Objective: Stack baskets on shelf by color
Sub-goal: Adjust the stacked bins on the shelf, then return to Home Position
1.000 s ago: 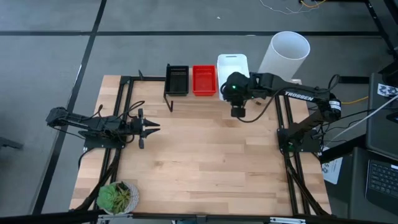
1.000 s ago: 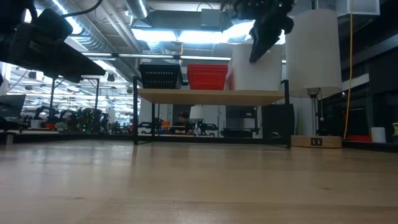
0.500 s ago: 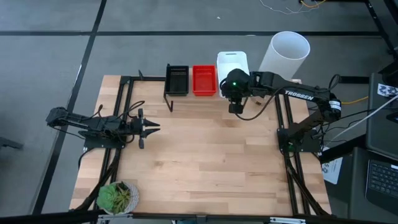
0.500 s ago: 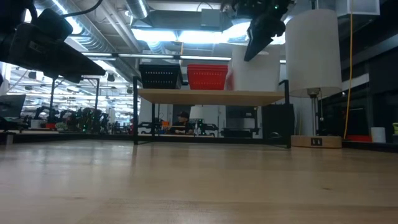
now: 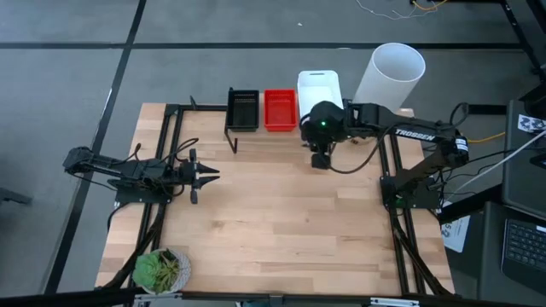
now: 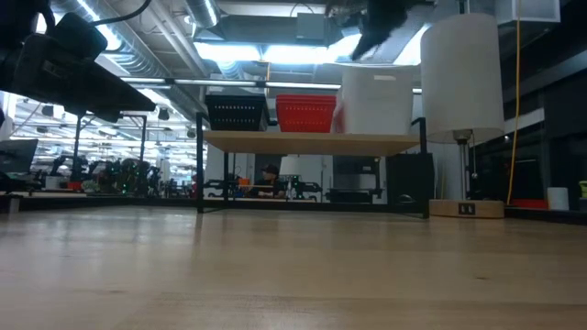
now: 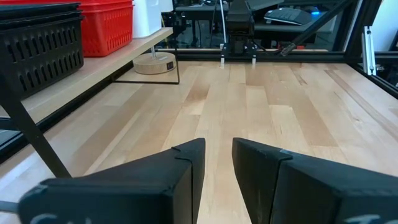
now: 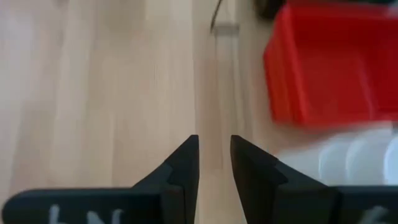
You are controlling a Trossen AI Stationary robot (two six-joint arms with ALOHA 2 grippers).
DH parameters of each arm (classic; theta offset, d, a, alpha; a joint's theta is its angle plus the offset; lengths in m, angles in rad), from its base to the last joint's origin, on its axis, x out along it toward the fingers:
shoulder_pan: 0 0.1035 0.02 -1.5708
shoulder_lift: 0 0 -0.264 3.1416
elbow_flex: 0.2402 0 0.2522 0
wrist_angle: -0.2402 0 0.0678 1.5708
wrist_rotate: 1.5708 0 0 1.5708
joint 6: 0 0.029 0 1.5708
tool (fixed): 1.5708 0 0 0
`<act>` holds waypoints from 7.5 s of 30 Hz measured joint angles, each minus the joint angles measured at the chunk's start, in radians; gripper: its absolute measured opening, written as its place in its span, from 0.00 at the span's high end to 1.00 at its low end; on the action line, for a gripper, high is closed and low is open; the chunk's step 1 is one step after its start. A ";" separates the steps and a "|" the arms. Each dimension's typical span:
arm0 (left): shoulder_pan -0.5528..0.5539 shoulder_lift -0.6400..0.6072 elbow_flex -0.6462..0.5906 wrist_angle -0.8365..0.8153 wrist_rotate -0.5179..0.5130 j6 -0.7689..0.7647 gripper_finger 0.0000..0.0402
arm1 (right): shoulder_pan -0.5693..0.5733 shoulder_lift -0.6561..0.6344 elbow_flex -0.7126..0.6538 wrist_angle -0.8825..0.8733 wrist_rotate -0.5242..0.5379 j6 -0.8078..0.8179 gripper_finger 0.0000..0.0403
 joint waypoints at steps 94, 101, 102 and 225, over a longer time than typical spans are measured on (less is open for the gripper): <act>0.000 0.000 0.000 0.000 0.000 0.000 0.81 | -0.420 0.441 0.683 -0.432 0.368 -0.284 0.83; 0.000 0.000 0.000 0.000 0.000 0.000 0.81 | -0.420 0.441 0.683 -0.440 0.369 -0.271 0.99; 0.000 0.000 0.000 0.000 0.000 0.000 0.81 | -0.420 0.441 0.683 -0.447 0.374 -0.259 0.99; 0.000 0.000 0.000 0.000 0.000 0.000 0.81 | 0.089 -1.085 -1.064 0.530 -0.052 0.183 1.00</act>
